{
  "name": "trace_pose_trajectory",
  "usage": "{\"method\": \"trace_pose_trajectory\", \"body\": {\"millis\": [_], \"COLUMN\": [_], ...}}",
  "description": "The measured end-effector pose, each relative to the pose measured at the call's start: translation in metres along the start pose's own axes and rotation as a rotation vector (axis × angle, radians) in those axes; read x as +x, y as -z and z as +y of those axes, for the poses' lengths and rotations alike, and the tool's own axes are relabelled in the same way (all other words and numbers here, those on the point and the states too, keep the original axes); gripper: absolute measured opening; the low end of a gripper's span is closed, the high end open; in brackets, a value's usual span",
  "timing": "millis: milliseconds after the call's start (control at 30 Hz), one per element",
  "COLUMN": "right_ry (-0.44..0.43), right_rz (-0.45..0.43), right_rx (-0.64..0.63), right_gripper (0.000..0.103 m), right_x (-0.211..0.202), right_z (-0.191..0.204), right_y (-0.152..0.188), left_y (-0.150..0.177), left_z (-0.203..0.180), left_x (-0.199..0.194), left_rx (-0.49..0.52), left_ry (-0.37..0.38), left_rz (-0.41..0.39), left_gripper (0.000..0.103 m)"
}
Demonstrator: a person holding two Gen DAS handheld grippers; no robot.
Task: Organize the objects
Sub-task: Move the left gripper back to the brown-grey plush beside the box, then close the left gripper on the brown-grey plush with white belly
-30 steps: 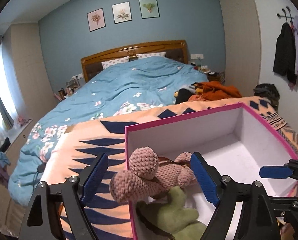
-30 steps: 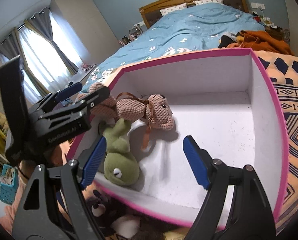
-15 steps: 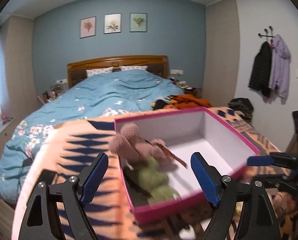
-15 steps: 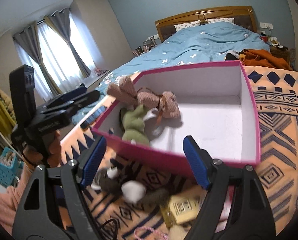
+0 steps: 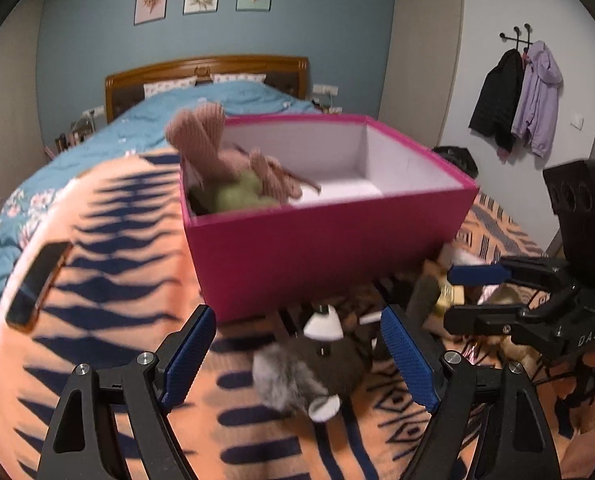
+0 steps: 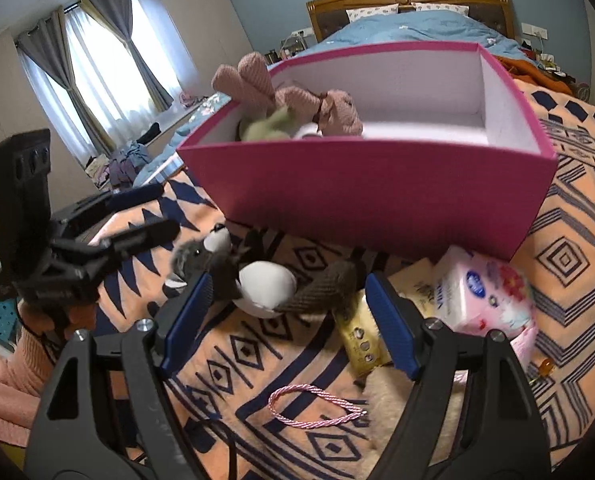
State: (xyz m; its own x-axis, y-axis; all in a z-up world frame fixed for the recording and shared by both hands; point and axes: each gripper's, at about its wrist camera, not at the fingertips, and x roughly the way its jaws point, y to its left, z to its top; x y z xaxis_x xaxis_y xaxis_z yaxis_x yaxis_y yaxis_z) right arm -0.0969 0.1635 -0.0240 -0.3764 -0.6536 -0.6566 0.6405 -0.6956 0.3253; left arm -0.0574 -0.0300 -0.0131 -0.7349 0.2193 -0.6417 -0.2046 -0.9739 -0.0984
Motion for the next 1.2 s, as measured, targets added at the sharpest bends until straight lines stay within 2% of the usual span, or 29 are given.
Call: {"method": "trace_pose_trajectory", "body": {"millis": [467, 767, 867, 1167, 1200], "right_ry": [0.067, 0.082, 0.079, 0.081, 0.080], "right_rz": [0.030, 0.044, 0.041, 0.028, 0.027], "right_rx": [-0.014, -0.016, -0.010, -0.006, -0.007], "right_gripper": [0.080, 0.080, 0.080, 0.080, 0.080], "right_x": [0.019, 0.029, 0.029, 0.031, 0.031], "right_z": [0.006, 0.010, 0.009, 0.011, 0.011], "right_y": [0.005, 0.003, 0.002, 0.002, 0.002], "left_y": [0.017, 0.020, 0.020, 0.025, 0.025], "left_z": [0.000, 0.002, 0.001, -0.002, -0.003], "left_x": [0.019, 0.019, 0.018, 0.023, 0.023], "left_rx": [-0.044, -0.058, -0.057, -0.037, -0.040], "left_ry": [0.013, 0.021, 0.038, 0.025, 0.022], "left_rz": [0.073, 0.072, 0.076, 0.108, 0.108], "left_gripper": [0.086, 0.086, 0.079, 0.077, 0.074]}}
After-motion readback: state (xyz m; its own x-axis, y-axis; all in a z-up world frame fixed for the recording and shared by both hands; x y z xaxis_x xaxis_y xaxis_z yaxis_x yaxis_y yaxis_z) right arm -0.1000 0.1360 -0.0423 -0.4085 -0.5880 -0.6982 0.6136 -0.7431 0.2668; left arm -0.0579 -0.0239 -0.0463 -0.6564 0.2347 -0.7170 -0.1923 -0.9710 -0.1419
